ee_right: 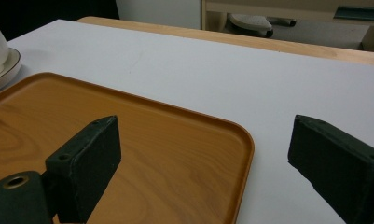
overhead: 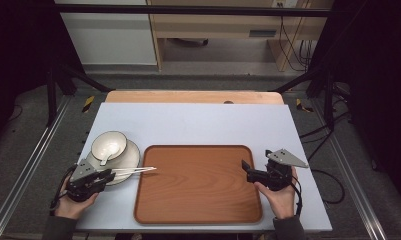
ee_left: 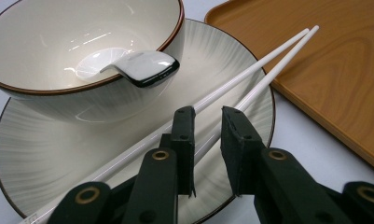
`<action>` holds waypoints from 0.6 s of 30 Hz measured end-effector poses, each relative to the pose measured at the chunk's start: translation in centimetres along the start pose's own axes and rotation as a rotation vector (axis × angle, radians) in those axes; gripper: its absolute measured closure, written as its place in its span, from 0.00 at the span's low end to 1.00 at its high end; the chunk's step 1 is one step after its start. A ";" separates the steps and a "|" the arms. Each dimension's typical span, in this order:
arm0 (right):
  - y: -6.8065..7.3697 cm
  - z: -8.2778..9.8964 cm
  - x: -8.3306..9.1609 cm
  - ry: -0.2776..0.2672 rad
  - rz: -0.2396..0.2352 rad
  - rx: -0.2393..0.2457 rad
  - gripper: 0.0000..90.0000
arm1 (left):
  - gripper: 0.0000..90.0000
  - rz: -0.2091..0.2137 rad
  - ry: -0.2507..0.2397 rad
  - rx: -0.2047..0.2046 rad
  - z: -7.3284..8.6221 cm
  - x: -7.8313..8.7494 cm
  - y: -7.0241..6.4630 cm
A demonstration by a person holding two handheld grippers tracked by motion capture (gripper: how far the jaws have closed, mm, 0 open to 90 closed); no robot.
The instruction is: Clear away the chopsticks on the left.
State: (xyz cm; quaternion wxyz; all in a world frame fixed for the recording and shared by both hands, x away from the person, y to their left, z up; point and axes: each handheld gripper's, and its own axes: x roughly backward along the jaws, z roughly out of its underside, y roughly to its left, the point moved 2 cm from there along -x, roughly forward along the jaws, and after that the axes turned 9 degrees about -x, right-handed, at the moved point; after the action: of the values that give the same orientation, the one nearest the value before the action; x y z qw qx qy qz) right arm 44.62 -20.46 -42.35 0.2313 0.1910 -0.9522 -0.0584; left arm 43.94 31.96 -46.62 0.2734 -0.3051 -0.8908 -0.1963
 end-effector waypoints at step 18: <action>0.0 0.0 0.0 0.002 -0.003 0.000 0.11 | 0.84 0.054 0.014 0.037 0.2 -0.3 0.1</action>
State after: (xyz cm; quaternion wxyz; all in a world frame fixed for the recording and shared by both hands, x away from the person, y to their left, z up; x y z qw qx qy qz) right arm 44.66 -20.49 -42.40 0.2320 0.1925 -0.9517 -0.0587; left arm 44.14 31.99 -46.91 0.2903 -0.3227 -0.8838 -0.1745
